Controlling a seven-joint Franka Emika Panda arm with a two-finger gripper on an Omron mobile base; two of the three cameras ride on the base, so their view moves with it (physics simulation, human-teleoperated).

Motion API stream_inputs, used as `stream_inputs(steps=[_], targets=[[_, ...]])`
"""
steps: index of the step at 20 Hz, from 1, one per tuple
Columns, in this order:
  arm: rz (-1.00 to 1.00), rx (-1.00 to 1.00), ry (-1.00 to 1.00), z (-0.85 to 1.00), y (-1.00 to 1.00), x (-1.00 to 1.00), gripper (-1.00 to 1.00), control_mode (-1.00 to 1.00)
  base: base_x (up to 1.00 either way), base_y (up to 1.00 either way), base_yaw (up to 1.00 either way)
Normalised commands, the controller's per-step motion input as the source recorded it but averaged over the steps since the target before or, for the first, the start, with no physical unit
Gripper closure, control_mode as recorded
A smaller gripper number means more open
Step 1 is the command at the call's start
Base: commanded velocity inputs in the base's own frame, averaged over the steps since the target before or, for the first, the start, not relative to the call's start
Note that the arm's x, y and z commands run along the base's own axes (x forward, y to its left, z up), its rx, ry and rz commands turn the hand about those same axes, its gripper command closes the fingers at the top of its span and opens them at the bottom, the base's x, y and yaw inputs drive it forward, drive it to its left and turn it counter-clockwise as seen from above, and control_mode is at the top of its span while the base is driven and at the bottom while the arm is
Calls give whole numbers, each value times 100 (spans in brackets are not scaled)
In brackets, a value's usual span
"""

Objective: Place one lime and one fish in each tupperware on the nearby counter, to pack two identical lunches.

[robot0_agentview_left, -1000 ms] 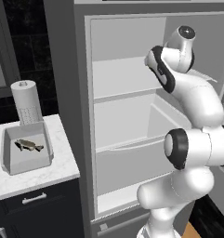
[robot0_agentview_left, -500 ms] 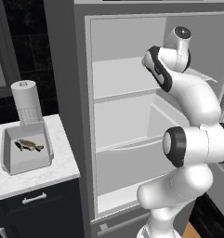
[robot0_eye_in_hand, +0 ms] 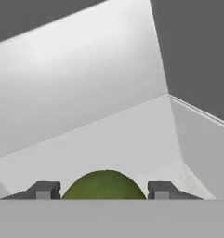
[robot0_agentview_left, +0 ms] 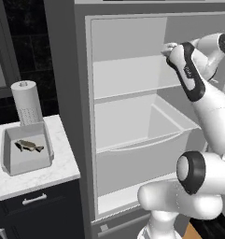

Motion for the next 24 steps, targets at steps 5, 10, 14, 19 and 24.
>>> stream_inputs(steps=[5, 10, 14, 19, 24], targets=[[1, 33, -38, 25, -16, -100, 100, -100, 0, 0, 0], [7, 13, -2, 2, -4, -100, 100, -100, 0, 0, 0], [10, 0, 0, -29, 0, -100, 100, -100, 0, 0, 0], [12, -1, 8, -57, -7, -100, 100, -100, 0, 0, 0], [9, -16, 25, -60, 2, -60, 100, 100, -40, 4, 6]])
